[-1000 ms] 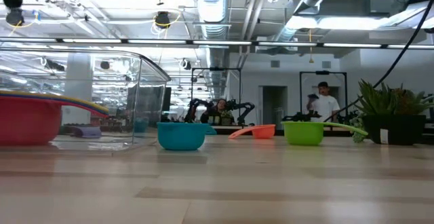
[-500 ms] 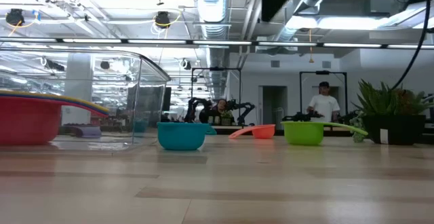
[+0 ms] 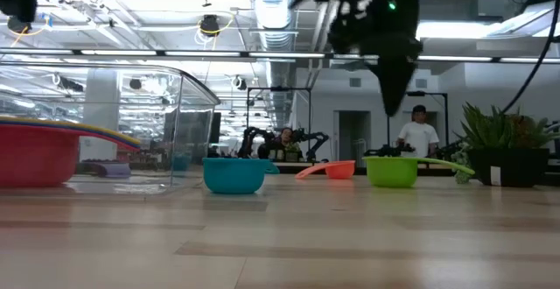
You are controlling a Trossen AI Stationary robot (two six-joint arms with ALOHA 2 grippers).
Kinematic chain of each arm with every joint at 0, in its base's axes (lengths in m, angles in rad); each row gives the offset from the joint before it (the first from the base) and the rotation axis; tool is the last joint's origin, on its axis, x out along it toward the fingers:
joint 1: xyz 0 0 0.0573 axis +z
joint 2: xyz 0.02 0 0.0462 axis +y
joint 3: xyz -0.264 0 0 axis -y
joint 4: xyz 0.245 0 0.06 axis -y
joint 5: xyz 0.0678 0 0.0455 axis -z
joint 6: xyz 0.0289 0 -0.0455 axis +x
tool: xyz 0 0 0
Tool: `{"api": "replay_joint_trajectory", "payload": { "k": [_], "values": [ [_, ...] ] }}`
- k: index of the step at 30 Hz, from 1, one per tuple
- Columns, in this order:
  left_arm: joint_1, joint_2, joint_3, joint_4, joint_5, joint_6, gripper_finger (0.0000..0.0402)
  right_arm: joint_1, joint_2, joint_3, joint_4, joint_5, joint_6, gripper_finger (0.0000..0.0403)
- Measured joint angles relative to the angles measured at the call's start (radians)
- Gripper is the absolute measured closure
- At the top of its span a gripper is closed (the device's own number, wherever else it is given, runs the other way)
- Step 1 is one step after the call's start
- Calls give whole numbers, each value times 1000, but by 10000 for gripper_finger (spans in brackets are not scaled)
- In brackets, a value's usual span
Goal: Nest measuring cups in basket
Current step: Stack the green measuring cup on the yellow measuring cup in the transparent bin
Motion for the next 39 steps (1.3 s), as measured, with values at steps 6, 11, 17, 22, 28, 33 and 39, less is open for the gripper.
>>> {"api": "replay_joint_trajectory", "payload": {
  "k": [6,11,17,22,28,33,39],
  "values": [
    [-69,-107,0,-72,-15,-43,326,19,0,-39,84,-37,-14,188],
    [-142,-236,0,-73,-146,-175,326,19,0,-39,162,-51,-192,155],
    [-206,-347,0,-91,-203,-303,326,28,0,-39,155,-62,-346,155],
    [-242,-387,0,-125,-223,-315,326,16,-2,-88,187,-55,-346,157],
    [-260,-395,0,-146,-299,-304,327,-5,0,-189,198,-8,-290,157],
    [-259,-392,0,-144,-327,-270,327,-24,-1,-223,298,21,-296,157],
    [-259,-392,0,-144,-326,-273,327,-42,-1,-273,387,-22,-302,157]
  ]
}}
